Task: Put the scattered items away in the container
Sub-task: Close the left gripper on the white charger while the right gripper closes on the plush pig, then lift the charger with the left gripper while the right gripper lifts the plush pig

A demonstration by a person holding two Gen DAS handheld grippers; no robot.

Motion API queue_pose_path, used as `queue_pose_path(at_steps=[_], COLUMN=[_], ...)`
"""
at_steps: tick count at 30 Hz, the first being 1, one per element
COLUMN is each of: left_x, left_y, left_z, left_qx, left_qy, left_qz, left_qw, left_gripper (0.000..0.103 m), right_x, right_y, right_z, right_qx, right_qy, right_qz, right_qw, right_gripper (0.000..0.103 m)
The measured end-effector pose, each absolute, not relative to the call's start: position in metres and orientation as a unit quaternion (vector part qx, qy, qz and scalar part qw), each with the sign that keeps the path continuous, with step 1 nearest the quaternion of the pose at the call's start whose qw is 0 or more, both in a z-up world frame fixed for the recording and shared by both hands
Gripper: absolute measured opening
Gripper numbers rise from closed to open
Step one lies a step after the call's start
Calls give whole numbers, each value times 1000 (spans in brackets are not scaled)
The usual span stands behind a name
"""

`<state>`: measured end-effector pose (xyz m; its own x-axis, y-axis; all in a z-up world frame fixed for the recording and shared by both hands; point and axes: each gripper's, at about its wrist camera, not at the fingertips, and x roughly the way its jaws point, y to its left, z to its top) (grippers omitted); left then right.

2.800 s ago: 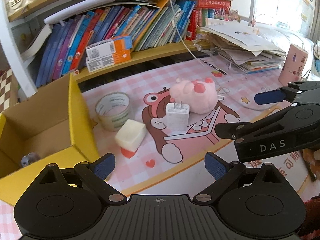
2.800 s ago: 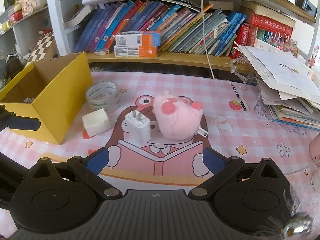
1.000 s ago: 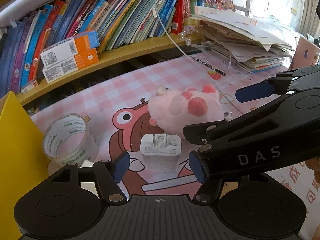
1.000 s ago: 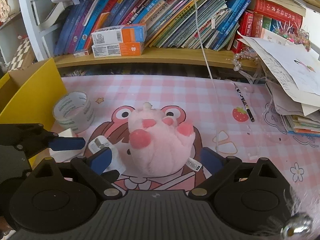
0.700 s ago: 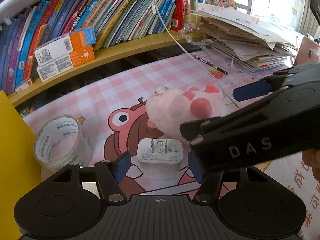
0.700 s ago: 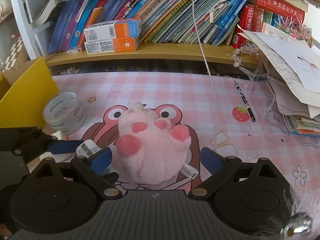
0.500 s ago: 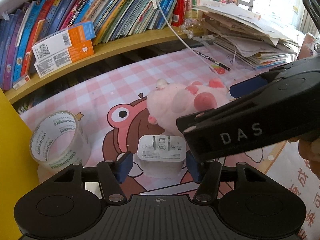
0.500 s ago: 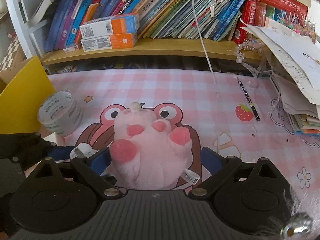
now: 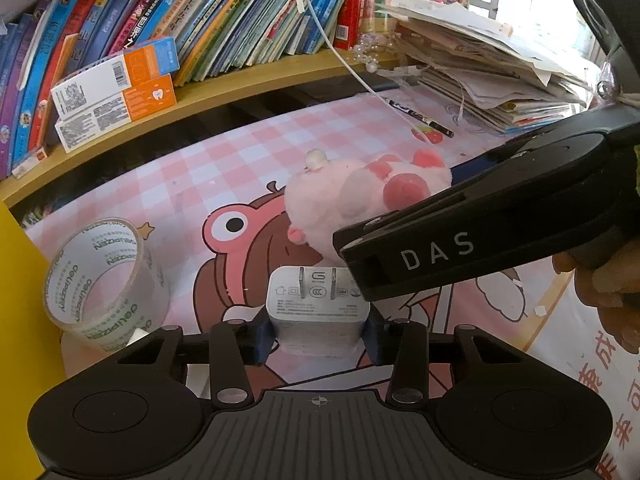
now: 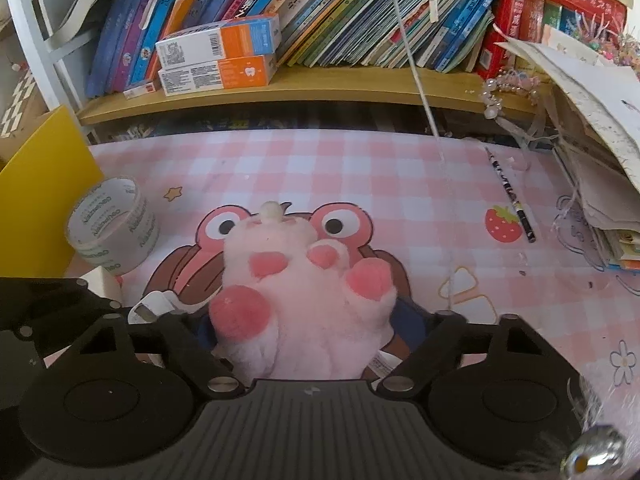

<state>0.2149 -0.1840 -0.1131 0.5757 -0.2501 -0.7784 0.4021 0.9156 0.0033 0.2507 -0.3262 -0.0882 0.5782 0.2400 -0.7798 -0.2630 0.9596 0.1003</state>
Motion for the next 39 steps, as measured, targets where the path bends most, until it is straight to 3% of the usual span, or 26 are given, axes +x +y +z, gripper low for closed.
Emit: queue_pose_path(at_steps=[9,39], left_x=[206,120], left_y=[-181,-144], left_z=[-104,-47], left_qx=[92,74], left_qy=[418,376], left_qz=[-187,-169], left_qw=[884,908], left_gripper=[42,42], right_x=[236,138], right_y=[-331,-336], right_z=[-79,-44], right_qx=[-7,-18], right_qy=[429,404], right_qz=[143,131], right_qw=[892,905], right_gripper=[68,67])
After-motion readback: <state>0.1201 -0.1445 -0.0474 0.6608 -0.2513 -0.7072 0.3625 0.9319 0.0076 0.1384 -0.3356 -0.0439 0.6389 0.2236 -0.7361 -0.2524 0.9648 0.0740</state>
